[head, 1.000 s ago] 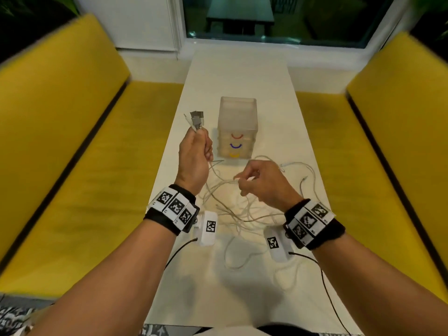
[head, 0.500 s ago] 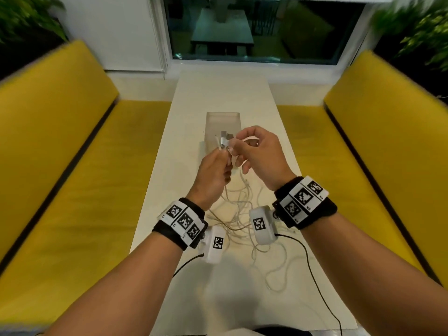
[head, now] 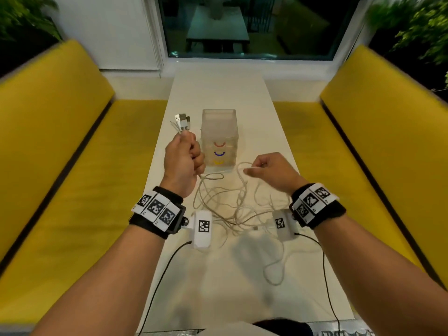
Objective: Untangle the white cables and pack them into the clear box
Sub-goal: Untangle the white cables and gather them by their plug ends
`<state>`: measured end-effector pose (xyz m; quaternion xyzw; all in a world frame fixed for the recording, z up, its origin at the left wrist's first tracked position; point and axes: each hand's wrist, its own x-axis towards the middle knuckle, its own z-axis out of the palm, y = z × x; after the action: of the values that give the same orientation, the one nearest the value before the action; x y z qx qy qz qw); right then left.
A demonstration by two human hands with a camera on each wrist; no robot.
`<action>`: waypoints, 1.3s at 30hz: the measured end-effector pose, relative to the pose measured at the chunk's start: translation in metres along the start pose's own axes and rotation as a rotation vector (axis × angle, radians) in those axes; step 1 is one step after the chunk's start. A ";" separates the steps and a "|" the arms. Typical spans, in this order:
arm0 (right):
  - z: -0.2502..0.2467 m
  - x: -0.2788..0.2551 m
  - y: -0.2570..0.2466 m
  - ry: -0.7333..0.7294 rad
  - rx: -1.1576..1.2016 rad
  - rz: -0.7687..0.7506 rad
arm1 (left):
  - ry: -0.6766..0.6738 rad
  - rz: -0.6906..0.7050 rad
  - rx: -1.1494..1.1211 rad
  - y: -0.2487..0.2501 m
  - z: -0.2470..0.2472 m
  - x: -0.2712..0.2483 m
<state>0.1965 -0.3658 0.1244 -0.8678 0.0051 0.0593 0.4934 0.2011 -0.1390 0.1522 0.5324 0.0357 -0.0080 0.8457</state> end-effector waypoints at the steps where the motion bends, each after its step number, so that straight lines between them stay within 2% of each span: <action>1: -0.008 0.005 0.005 0.042 -0.032 0.012 | 0.000 0.008 0.003 0.003 -0.003 0.000; 8: -0.059 0.020 0.031 0.255 -0.246 0.055 | 0.054 0.074 0.007 0.038 -0.027 0.006; 12: -0.080 0.026 0.039 0.406 -0.267 0.093 | 0.090 0.124 0.008 0.050 -0.039 0.011; 17: -0.092 0.032 0.050 0.565 -0.269 0.280 | 0.138 0.182 0.003 0.057 -0.047 0.013; 19: -0.090 0.034 0.042 0.628 -0.192 0.266 | 0.131 0.191 0.013 0.052 -0.044 0.011; 21: -0.080 0.032 0.027 0.579 -0.090 0.179 | 0.107 0.183 0.040 0.043 -0.035 0.007; 23: -0.061 0.027 0.005 0.429 -0.078 0.107 | 0.067 0.157 0.122 0.030 -0.021 0.003; 29: 0.004 0.005 -0.052 -0.087 -0.475 -0.178 | -0.231 0.193 0.605 -0.015 0.032 -0.012; 31: 0.013 -0.004 -0.062 -0.219 -0.443 -0.304 | -0.221 0.180 0.708 -0.023 0.040 -0.013; 34: 0.010 -0.010 -0.065 -0.276 -0.412 -0.320 | -0.121 0.193 0.710 -0.019 0.038 -0.006; 37: 0.007 -0.014 -0.059 -0.300 -0.199 -0.322 | -0.095 0.200 0.762 -0.012 0.030 0.004; 39: 0.007 -0.017 -0.054 -0.290 -0.084 -0.330 | -0.087 0.202 0.721 -0.005 0.027 0.006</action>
<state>0.1822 -0.3332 0.1693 -0.8591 -0.2107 0.1022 0.4552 0.2083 -0.1654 0.1594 0.7959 -0.0581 0.0408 0.6013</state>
